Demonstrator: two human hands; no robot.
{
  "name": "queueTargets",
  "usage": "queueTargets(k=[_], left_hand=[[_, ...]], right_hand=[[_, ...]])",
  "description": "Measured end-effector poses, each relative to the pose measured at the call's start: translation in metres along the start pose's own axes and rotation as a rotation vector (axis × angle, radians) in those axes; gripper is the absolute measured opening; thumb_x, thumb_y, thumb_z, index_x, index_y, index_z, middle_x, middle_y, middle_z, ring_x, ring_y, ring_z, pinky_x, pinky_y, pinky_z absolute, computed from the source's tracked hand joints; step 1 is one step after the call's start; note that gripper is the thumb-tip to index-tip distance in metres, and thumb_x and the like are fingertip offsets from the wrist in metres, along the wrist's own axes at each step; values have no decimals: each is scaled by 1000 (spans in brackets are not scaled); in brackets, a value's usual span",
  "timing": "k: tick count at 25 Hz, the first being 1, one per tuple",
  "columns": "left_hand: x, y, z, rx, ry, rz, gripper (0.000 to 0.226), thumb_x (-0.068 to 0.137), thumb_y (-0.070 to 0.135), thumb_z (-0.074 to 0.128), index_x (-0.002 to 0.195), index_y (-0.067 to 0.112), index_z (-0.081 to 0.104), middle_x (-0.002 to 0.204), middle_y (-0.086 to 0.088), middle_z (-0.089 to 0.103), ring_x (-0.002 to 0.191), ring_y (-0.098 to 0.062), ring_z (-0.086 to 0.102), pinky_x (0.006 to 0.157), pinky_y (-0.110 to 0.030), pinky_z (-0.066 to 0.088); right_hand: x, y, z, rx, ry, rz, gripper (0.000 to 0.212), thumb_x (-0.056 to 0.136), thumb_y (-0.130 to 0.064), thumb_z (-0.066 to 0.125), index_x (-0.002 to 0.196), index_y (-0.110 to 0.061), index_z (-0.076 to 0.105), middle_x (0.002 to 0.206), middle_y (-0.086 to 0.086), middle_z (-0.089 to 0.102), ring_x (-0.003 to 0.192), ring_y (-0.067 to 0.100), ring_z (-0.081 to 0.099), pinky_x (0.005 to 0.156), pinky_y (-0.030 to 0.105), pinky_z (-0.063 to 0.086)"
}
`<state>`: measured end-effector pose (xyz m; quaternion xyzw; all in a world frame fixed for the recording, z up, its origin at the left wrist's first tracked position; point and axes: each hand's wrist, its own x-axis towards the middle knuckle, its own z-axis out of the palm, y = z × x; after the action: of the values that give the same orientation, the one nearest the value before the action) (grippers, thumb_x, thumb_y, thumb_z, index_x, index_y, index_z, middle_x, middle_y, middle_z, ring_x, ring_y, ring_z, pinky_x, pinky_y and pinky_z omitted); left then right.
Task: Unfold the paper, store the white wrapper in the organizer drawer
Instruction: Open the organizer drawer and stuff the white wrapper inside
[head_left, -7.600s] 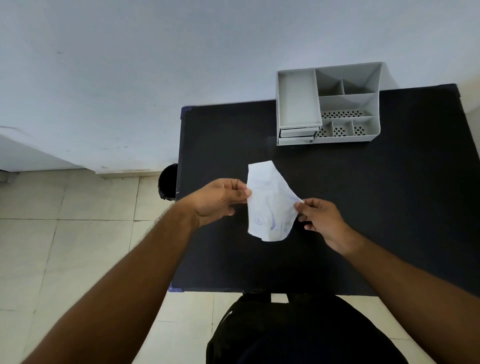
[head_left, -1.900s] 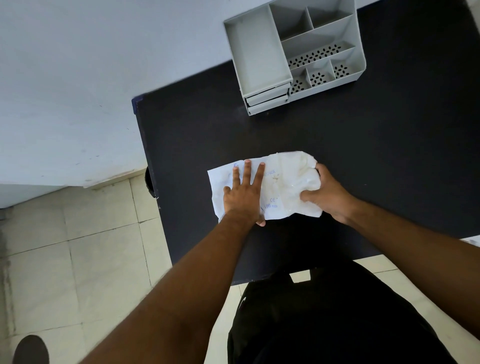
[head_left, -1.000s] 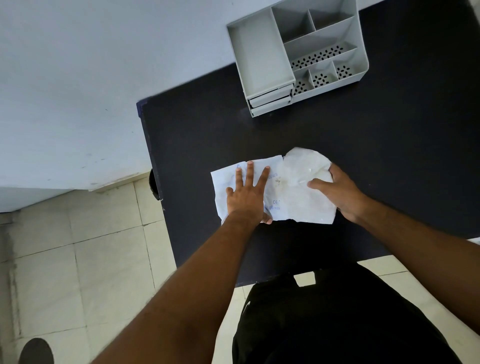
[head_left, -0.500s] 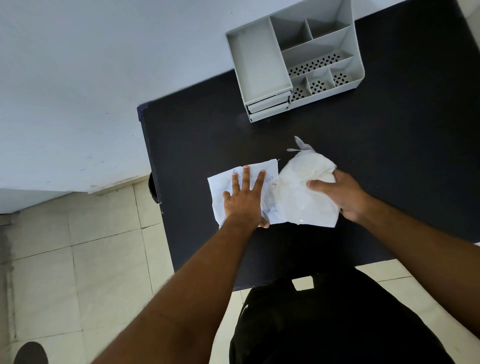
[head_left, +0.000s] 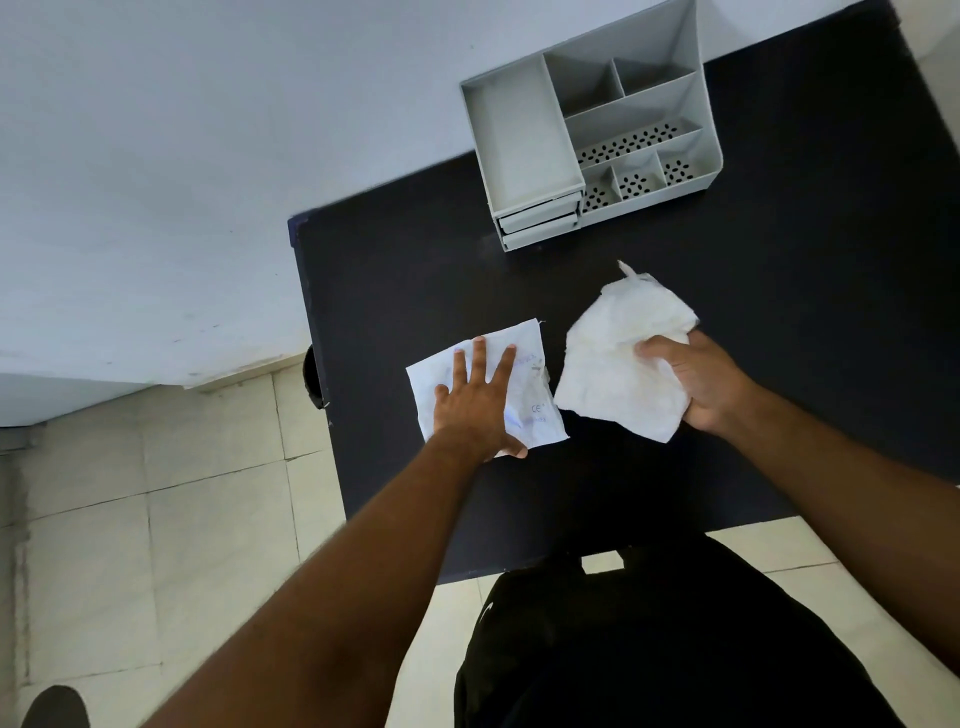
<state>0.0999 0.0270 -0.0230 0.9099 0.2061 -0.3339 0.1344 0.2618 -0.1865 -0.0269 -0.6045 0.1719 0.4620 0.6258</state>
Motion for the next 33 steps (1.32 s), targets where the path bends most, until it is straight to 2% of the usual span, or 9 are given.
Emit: queueTargets(k=[2,6,9,12,15,21,26,30,33], left_hand=[[-2,3,-3,-147,2,64,143,57,63,87,157,37,-12,168,-3,-20,154,-30,-14,118,-62,16],[-7,21,-26,-858,-105,188,148,45,66,91,160,34,4,169,8,7,155,-16,4,125,-47,16],[-19,36,-57,-1146,-239,227,108,70,51,85,156,36,21,156,6,40,146,-25,35,115,-47,31],[-30,48,-83,-1426,-339,216,81,73,54,73,145,27,48,129,2,66,116,-24,66,98,-51,49],[-32,52,-88,-1506,-272,172,50,79,23,84,125,19,64,122,-7,72,112,-29,69,95,-51,56],[-37,34,-87,-1533,-270,210,59,74,12,86,128,9,64,125,-14,71,118,-37,65,103,-59,49],[-60,15,-86,-1579,-432,233,55,84,0,72,136,5,57,133,-19,65,124,-39,61,104,-58,48],[-76,4,-83,-1637,-463,224,61,81,3,74,139,6,55,138,-21,61,127,-39,59,104,-58,48],[-90,1,-82,-1738,-471,201,63,86,33,75,141,10,55,140,-18,60,131,-36,56,107,-56,44]], right_hand=[[-5,-6,1,17,-40,-31,45,86,-6,68,131,-15,62,124,9,72,113,28,69,92,47,56],[-23,-25,6,62,-132,-69,46,89,-8,69,134,-14,60,126,10,71,115,29,69,97,49,54],[-43,-38,6,19,-162,-75,42,91,-10,68,132,-10,61,125,14,71,114,34,68,99,53,52],[-63,-46,11,-43,-220,-95,38,91,-8,66,129,-6,62,120,17,73,110,36,70,91,49,56],[-78,-54,20,-75,-231,-141,39,88,-2,68,126,-9,62,116,14,75,103,32,73,79,42,61],[-91,-70,41,-223,-214,-352,70,75,2,80,135,-24,56,127,7,68,115,26,68,91,42,59],[-106,-72,65,-392,-264,-436,68,76,-3,82,134,-31,59,125,1,69,114,23,68,92,40,59],[-120,-64,76,-544,-315,-389,70,74,-7,85,128,-43,61,127,-5,65,114,19,65,89,34,60],[-125,-65,80,-708,-336,-408,54,74,-16,87,117,-44,70,127,-16,60,113,11,62,93,32,57]])
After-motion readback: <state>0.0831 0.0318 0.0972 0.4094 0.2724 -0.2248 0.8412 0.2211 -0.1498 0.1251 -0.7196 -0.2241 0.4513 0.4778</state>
